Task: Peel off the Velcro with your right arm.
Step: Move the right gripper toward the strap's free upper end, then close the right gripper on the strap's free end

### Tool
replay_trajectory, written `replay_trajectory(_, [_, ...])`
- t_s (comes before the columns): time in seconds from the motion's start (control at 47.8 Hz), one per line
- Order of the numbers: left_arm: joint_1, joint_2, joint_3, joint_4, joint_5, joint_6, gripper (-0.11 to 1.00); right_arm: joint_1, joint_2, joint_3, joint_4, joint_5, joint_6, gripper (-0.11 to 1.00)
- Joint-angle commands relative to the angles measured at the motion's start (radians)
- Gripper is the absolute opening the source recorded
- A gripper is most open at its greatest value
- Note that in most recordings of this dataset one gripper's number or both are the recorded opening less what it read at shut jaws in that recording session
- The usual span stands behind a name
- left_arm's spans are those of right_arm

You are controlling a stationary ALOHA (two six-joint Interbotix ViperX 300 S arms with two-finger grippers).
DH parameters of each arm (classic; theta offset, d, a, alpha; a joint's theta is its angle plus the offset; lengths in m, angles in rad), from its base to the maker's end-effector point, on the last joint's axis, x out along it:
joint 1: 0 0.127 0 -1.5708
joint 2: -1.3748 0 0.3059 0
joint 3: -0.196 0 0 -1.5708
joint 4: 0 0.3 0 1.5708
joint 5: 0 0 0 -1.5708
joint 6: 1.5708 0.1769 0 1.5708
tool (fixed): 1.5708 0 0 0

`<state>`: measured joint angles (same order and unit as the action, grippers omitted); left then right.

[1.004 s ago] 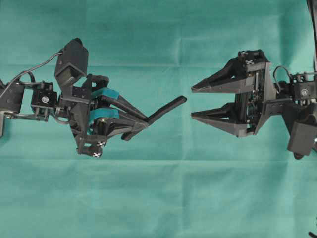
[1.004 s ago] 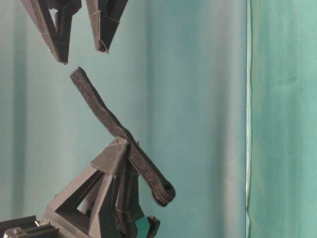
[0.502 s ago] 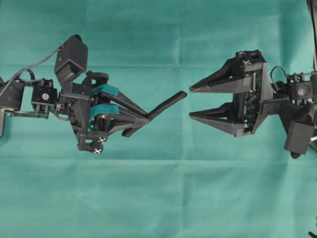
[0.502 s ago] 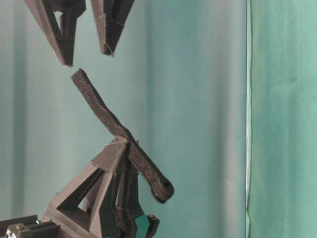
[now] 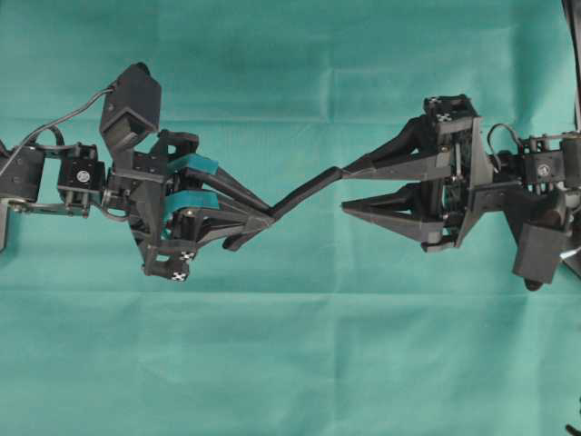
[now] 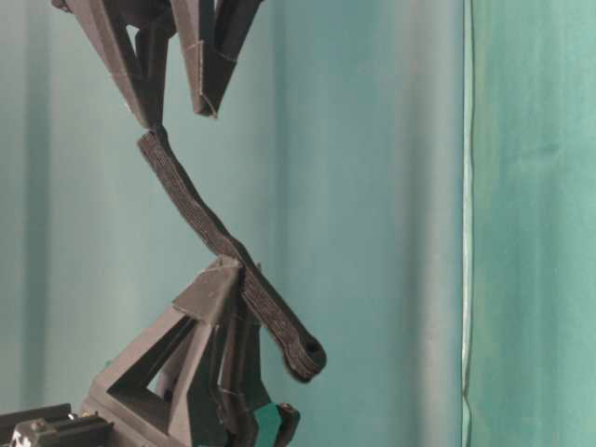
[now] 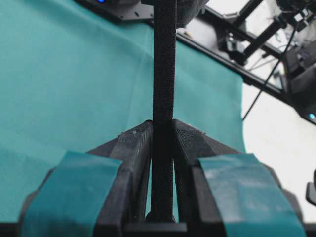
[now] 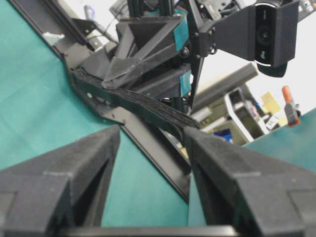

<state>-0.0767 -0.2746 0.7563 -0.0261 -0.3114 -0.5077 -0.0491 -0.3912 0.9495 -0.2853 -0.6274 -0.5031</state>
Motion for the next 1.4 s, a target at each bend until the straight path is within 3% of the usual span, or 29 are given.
replay_trajectory(0.0, [0.005,-0.017,-0.011,-0.002,-0.011,-0.002,0.11,-0.002,-0.005,-0.015,0.003,-0.012,0.0,0.17])
replay_trajectory(0.418, [0.0,-0.011,-0.011,-0.002,-0.011,-0.002,0.11,-0.034,0.026,-0.034,0.003,-0.051,0.0,0.17])
replay_trajectory(0.837, [0.0,-0.012,-0.009,0.0,-0.011,-0.002,0.11,-0.04,0.054,-0.041,0.003,-0.094,-0.012,0.01])
replay_trajectory(1.381, [0.005,-0.008,-0.009,-0.002,-0.011,-0.012,0.11,-0.038,0.067,-0.035,0.002,-0.138,-0.028,-0.01])
